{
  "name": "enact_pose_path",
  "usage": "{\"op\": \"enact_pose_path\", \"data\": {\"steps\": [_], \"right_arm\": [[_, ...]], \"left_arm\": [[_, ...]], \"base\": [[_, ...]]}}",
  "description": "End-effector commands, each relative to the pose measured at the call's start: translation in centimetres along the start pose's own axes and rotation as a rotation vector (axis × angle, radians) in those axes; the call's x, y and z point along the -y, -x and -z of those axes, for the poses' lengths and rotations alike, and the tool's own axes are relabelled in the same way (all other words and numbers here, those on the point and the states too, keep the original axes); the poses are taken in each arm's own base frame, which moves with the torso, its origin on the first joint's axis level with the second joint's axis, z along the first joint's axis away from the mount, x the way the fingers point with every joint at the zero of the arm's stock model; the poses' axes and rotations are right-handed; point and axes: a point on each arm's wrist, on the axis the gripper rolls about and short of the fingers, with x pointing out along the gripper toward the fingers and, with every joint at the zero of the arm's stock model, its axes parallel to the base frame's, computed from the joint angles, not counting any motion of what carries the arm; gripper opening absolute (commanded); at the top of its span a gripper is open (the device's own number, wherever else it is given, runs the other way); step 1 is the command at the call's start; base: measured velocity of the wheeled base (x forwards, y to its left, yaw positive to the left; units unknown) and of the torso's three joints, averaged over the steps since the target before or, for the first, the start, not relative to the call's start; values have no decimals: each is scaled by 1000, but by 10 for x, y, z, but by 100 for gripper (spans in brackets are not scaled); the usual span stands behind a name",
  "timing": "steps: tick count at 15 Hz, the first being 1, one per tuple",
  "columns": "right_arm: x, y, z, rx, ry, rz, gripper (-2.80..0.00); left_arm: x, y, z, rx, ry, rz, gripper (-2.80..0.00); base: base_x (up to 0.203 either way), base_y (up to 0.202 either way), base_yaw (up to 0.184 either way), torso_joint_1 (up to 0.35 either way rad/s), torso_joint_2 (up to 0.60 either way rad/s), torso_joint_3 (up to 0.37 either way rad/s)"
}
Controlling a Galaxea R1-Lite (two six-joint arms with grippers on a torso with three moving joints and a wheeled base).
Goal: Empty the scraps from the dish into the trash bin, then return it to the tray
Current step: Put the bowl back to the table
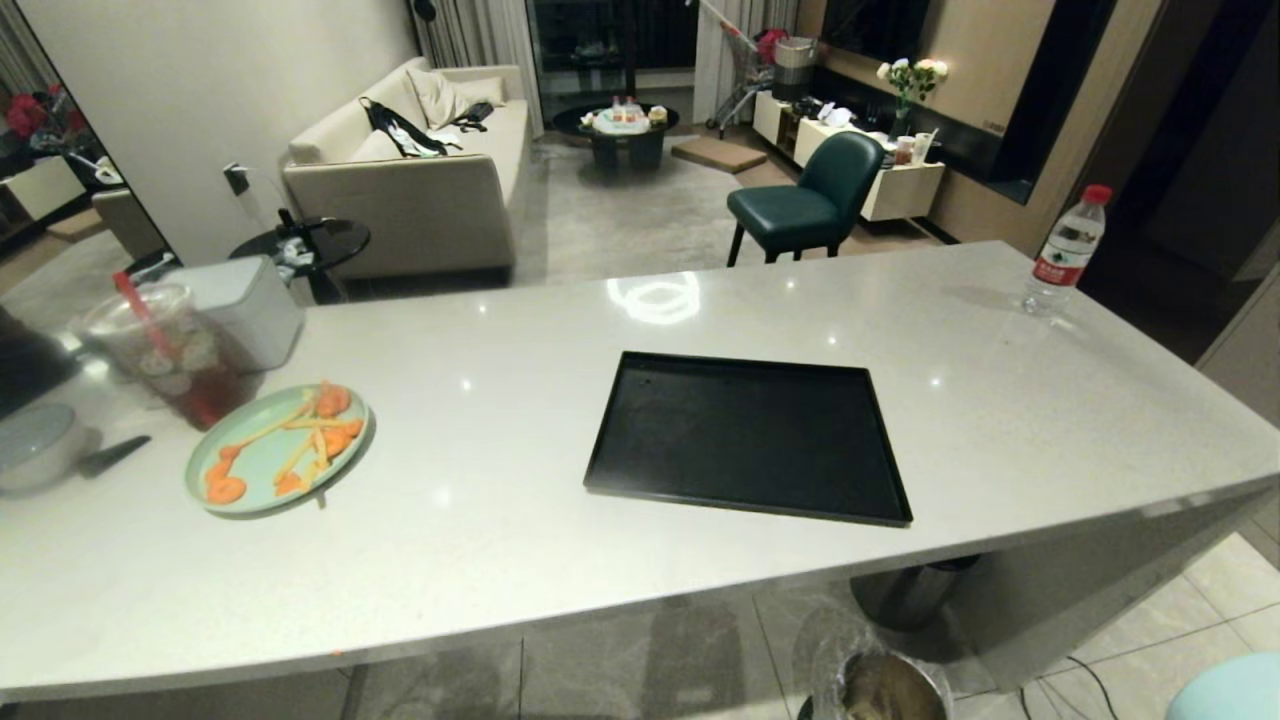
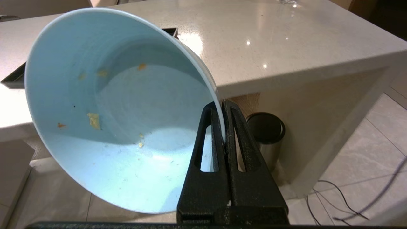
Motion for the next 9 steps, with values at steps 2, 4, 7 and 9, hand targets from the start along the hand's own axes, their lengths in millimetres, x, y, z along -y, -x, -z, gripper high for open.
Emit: {"op": "enact_pose_path", "data": {"steps": [2,4,7,9], "right_arm": [[0,0,0,0,-1,1,-280],[0,0,0,0,-1,0,-280],[0,0,0,0,-1,0,-280],[0,0,0,0,-1,0,-280]], "left_arm": [[0,0,0,0,1,0,-280],[0,0,0,0,1,0,-280],[0,0,0,0,1,1,-280],[0,0,0,0,1,0,-280]], "base": [[196,0,0,2,0,2],[194,0,1,1,3,-3],[158,0,3,7,-1,1],[0,0,0,0,0,0]]}}
